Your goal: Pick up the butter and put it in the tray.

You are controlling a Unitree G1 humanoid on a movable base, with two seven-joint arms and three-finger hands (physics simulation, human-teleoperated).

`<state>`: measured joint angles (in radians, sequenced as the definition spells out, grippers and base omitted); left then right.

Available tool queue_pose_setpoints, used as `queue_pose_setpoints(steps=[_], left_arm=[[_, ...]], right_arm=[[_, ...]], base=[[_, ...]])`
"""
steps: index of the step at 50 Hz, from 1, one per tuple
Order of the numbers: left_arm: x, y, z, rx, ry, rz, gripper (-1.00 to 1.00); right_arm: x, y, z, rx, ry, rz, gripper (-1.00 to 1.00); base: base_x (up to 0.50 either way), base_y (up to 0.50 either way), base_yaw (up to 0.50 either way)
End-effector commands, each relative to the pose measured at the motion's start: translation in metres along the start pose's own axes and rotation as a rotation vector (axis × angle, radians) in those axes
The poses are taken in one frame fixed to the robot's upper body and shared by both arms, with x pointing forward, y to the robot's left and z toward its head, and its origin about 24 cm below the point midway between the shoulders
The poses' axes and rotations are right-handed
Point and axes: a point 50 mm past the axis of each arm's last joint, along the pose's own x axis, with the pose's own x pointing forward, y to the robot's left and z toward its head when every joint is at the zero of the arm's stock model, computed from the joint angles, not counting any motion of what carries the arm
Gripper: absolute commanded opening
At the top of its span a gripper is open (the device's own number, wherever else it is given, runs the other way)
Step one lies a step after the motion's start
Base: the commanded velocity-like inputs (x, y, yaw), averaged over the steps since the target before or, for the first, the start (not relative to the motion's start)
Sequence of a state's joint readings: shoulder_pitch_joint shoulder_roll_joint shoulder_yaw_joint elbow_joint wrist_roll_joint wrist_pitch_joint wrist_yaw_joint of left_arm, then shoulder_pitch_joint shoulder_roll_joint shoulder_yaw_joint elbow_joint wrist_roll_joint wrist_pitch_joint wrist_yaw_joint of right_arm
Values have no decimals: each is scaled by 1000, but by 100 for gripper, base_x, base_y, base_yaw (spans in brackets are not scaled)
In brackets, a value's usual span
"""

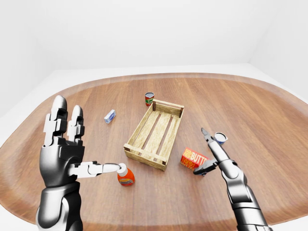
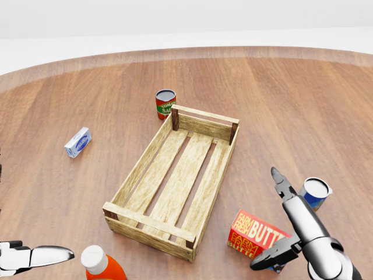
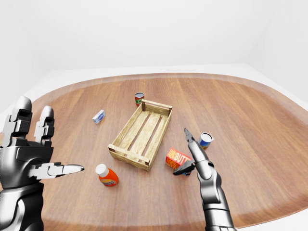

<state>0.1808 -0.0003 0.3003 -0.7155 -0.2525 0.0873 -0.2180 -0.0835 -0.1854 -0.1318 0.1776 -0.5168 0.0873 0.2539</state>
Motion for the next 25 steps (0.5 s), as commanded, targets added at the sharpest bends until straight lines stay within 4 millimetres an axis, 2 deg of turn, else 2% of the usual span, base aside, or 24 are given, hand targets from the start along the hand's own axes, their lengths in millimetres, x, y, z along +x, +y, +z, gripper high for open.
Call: queue_pose_setpoints(steps=[1,7,25], left_arm=[[-1,-1,-3,1,14,-3,100],[0,-1,-4,2,18,-2,100],[0,-2,-8,1,35,-4,100]], right_arm=[[6,9,-11,-32,59,53,98],[12,13,-22,-7,113,88,98],[28,19,-35,-3,204,145,98]], base=[[0,0,0],[0,0,0],[0,0,0]])
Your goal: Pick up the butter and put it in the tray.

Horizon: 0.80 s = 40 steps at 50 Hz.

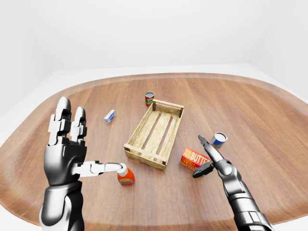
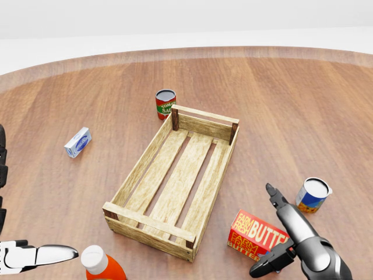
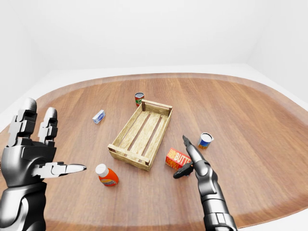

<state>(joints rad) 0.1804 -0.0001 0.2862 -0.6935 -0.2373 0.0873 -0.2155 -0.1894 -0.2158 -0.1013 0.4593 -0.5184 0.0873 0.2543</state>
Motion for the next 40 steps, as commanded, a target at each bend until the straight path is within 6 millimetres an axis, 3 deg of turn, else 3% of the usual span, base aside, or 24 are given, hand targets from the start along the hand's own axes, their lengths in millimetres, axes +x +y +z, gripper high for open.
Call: queue_pose_setpoints(steps=[1,21,27,40], left_arm=[[0,-1,-3,0,13,-3,100],[-1,-3,-4,3,22,-7,100],[0,-2,-3,4,14,-4,100],[-1,-3,-4,6,22,-8,100]], right_arm=[[11,4,-9,3,69,43,98],[18,-4,-24,-13,163,69,98],[22,3,-42,-4,280,92,98],[21,13,-58,25,383,118,97]], base=[[0,0,0],[0,0,0],[0,0,0],[0,0,0]])
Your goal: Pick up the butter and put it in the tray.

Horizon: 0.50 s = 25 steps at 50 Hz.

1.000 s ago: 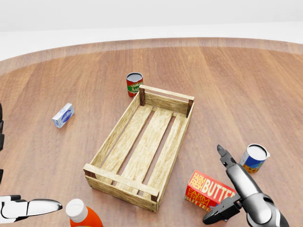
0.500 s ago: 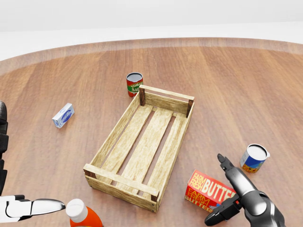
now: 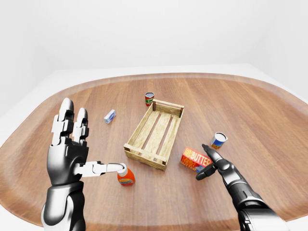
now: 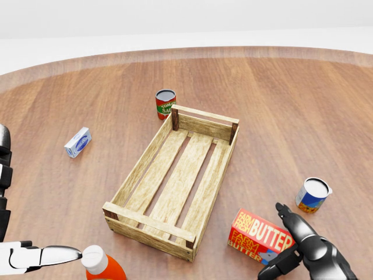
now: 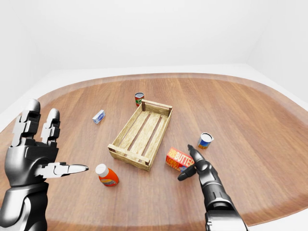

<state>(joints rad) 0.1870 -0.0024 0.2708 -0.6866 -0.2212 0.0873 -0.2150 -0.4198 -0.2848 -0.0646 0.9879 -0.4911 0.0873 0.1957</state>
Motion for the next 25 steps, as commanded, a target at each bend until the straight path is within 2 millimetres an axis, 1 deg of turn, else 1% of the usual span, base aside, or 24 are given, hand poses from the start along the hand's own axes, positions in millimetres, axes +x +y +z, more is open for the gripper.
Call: queue_pose_setpoints(steps=[1,4,6,7,8,9,15,25], left_arm=[[-1,-1,-1,2,6,-3,100],[-1,-1,-1,3,5,-3,100],[-1,-1,-2,3,12,-3,100],[-1,-1,-3,3,14,-4,100],[-1,-2,-3,2,17,-5,100],[-1,-2,-3,3,16,-6,100],[-2,-1,-2,3,13,-4,100],[-1,-2,-4,2,23,-5,100]], right_arm=[[3,13,-24,16,130,42,98],[2,14,-26,18,138,47,96],[2,14,-27,15,142,48,100],[2,14,-27,14,143,49,77],[2,14,-27,14,143,48,-58],[2,14,-27,15,142,45,-100],[3,13,-25,16,132,41,-100],[2,13,-26,20,137,41,-100]], base=[[0,0,0],[0,0,0],[0,0,0],[0,0,0],[0,0,0],[0,0,0],[0,0,0],[0,0,0]])
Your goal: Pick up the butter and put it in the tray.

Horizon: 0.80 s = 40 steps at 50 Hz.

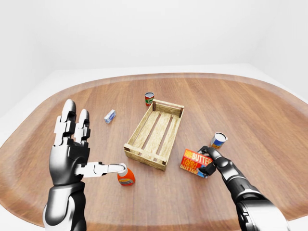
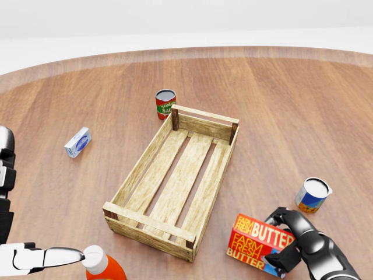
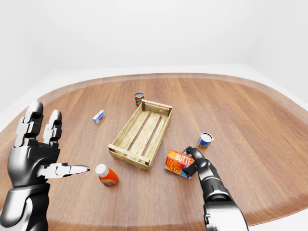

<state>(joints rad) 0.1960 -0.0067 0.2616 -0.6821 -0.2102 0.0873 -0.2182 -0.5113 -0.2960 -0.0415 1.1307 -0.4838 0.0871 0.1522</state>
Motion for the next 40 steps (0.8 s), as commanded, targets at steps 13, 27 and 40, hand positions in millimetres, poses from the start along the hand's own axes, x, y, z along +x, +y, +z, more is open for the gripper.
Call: queue_pose_setpoints(steps=[13,27,40], left_arm=[[0,0,-1,-1,8,-1,100],[1,2,1,-2,-7,5,100],[0,1,2,-1,-9,4,100]], right_arm=[[-5,4,-17,29,-1,27,-100],[-28,-16,17,-45,-227,-36,-100],[-50,-28,53,-129,-384,-107,-100]], base=[[0,0,0],[0,0,0],[0,0,0]])
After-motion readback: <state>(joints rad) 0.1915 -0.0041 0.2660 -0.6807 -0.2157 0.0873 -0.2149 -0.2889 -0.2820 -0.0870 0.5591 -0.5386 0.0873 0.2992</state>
